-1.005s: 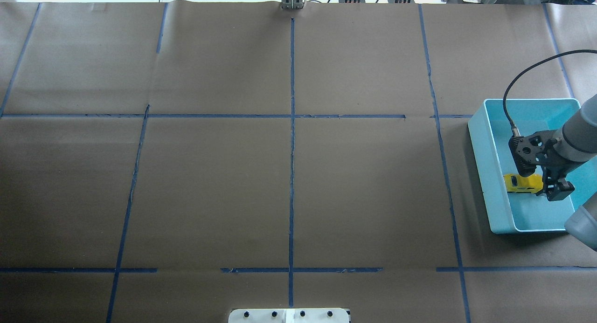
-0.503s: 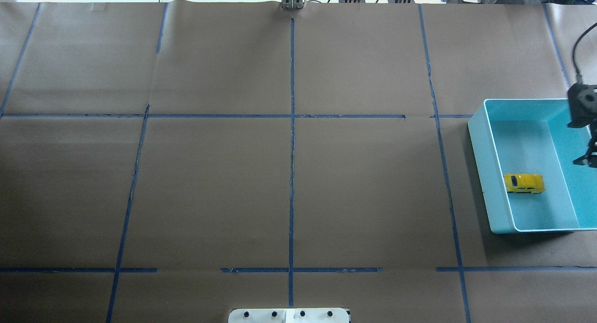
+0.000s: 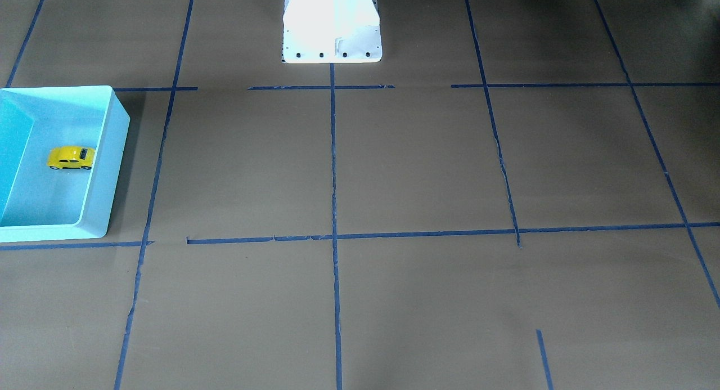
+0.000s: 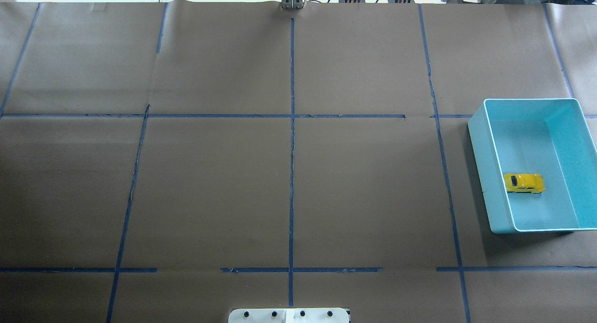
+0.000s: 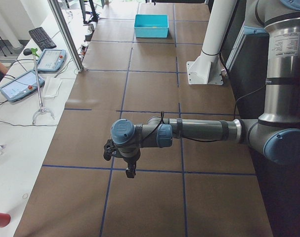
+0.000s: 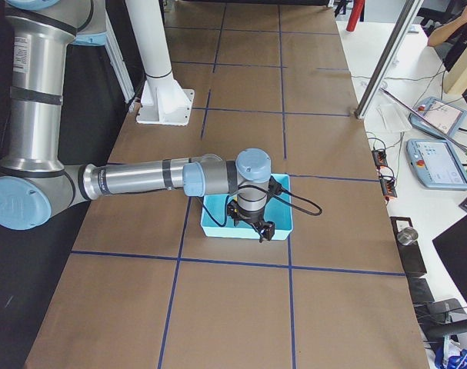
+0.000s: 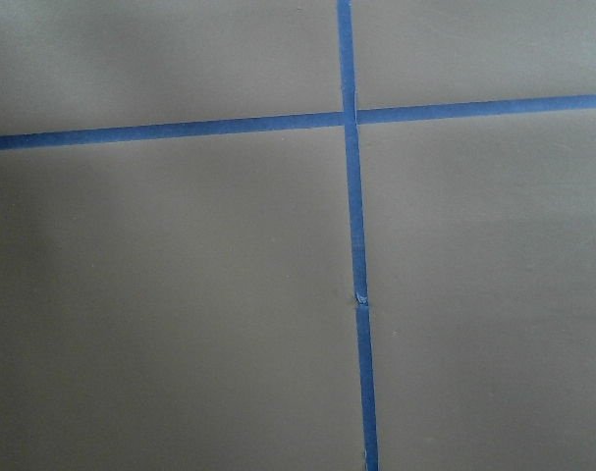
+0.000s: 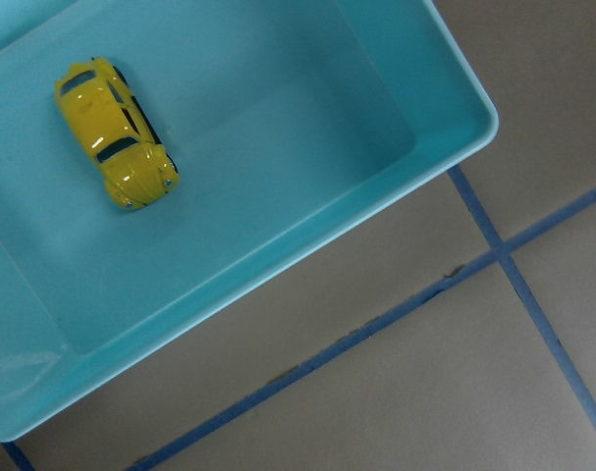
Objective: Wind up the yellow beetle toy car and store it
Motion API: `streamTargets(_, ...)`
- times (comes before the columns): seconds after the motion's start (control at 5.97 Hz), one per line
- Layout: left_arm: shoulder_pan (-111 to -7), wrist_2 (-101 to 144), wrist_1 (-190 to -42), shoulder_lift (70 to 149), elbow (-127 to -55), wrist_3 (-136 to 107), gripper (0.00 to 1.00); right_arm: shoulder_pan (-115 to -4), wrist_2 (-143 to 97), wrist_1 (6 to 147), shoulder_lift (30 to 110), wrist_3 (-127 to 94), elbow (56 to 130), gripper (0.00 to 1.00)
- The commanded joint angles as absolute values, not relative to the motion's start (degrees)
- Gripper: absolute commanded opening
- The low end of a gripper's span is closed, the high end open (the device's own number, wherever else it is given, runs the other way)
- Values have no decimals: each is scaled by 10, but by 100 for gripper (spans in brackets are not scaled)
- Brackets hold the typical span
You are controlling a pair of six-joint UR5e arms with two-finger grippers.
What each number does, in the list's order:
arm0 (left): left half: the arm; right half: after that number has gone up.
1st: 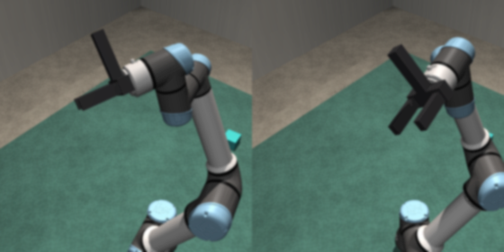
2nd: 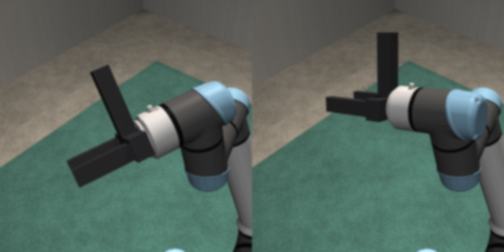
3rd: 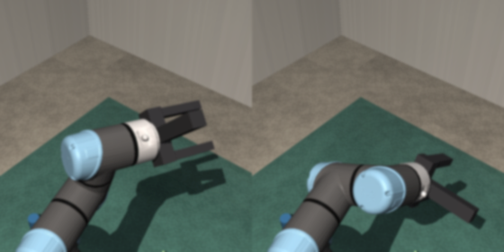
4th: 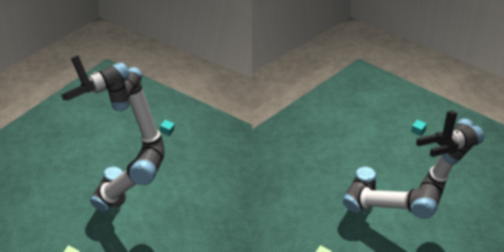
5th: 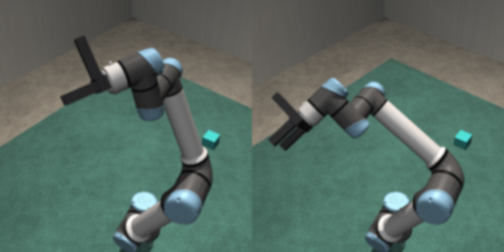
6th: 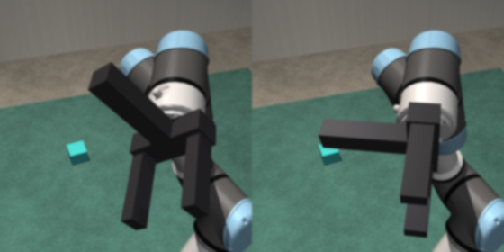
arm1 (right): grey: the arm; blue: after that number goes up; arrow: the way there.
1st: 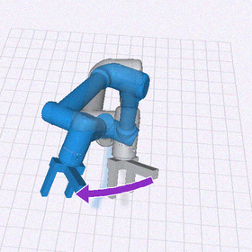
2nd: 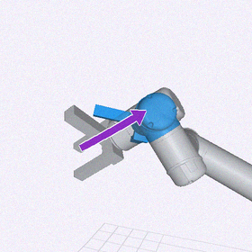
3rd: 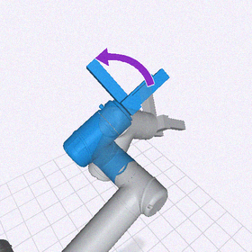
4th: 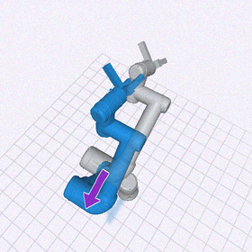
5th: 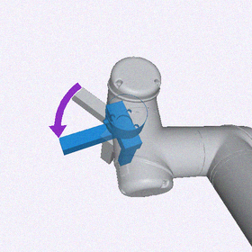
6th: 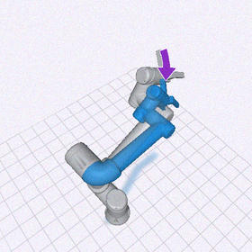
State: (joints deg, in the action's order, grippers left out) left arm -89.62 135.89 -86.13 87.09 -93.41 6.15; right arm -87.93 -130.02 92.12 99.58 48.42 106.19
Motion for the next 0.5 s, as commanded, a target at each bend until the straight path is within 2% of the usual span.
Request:
streamTargets(0.0, -896, 1360, -861, 871, -933, 62, 100, -947, -1322, 922, 1040, 332, 1058, 100)
streamTargets(0.34, -896, 1360, -861, 871, -933, 62, 100, -958, -1342, 922, 1070, 78, 1058, 100)
